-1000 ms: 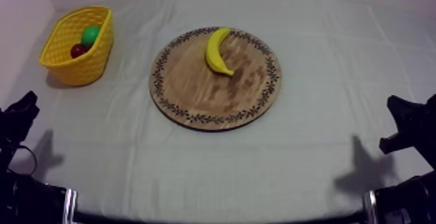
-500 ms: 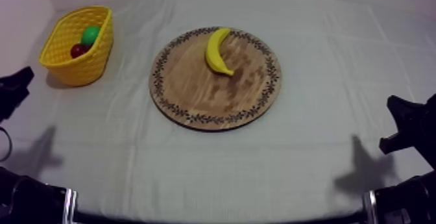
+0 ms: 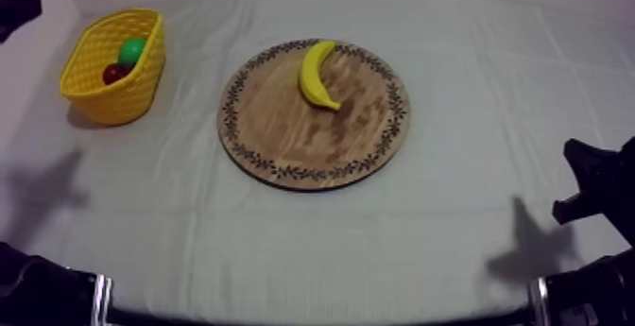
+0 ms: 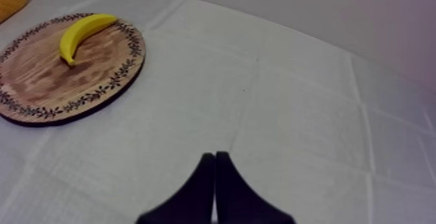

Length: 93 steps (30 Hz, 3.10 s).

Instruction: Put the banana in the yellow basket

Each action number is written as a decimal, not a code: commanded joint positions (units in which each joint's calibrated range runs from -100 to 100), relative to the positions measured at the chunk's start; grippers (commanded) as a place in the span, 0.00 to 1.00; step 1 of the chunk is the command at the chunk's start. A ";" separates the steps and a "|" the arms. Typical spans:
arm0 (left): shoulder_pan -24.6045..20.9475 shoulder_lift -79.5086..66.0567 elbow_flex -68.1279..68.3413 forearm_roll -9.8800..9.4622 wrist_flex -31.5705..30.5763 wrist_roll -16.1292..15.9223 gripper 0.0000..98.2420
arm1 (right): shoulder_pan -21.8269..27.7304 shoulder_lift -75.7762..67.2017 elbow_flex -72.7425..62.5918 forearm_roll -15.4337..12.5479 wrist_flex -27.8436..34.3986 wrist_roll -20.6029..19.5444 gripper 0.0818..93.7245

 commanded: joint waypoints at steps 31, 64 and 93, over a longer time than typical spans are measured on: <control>19.84 59.72 -43.04 -3.57 15.01 10.50 0.13 | 0.00 0.00 -0.03 -0.03 -0.04 0.01 0.00; 21.48 95.34 -66.58 -2.60 22.31 13.80 0.90 | 0.00 0.00 -0.03 -0.03 -0.04 0.01 0.00; 20.75 109.21 -83.39 -5.22 31.59 14.80 0.28 | 0.00 0.00 -0.03 -0.03 -0.04 0.01 0.00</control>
